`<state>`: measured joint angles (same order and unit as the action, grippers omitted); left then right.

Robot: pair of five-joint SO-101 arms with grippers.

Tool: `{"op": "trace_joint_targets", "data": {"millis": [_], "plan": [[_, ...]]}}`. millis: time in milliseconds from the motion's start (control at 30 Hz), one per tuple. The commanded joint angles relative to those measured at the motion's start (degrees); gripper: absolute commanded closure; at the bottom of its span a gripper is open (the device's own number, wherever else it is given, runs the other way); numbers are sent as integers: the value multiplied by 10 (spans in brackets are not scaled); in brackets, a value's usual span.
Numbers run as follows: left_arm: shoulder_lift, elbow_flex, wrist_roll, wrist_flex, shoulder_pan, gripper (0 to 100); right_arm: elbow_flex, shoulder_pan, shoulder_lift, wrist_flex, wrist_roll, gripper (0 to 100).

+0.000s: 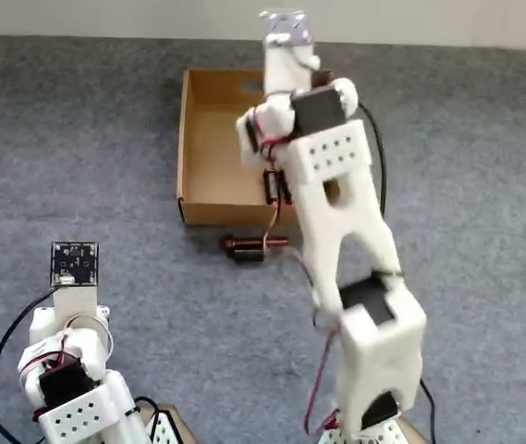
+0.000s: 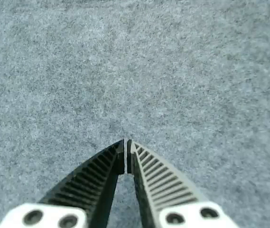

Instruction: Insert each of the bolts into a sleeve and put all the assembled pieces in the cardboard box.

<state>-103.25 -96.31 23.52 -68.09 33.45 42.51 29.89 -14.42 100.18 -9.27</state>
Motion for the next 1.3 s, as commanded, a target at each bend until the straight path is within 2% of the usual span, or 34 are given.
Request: {"op": "trace_joint_targets", "data": {"millis": [0, 200, 367, 500, 667, 733, 1067, 1267], "plan": [[-4, -9, 4, -2, -7, 955, -269, 34, 139, -80, -4, 772], [-4, -9, 4, -3, -7, 955, -638, 80, 243, -355, -4, 772], [-4, -9, 4, -11, -7, 955, -745, 83, 255, -501, -4, 769], [-4, -9, 4, -11, -7, 955, -762, 83, 254, -517, -14, 762], [-4, -9, 4, -12, -7, 955, -761, 84, 241, -517, -88, 656], [-4, -9, 4, -13, -7, 955, -759, 84, 219, -518, -104, 649], [-4, -9, 4, -13, -7, 955, -691, 150, 117, -516, -105, 649], [-4, -9, 4, -13, -7, 955, -651, 143, 79, -516, -105, 649]]}}
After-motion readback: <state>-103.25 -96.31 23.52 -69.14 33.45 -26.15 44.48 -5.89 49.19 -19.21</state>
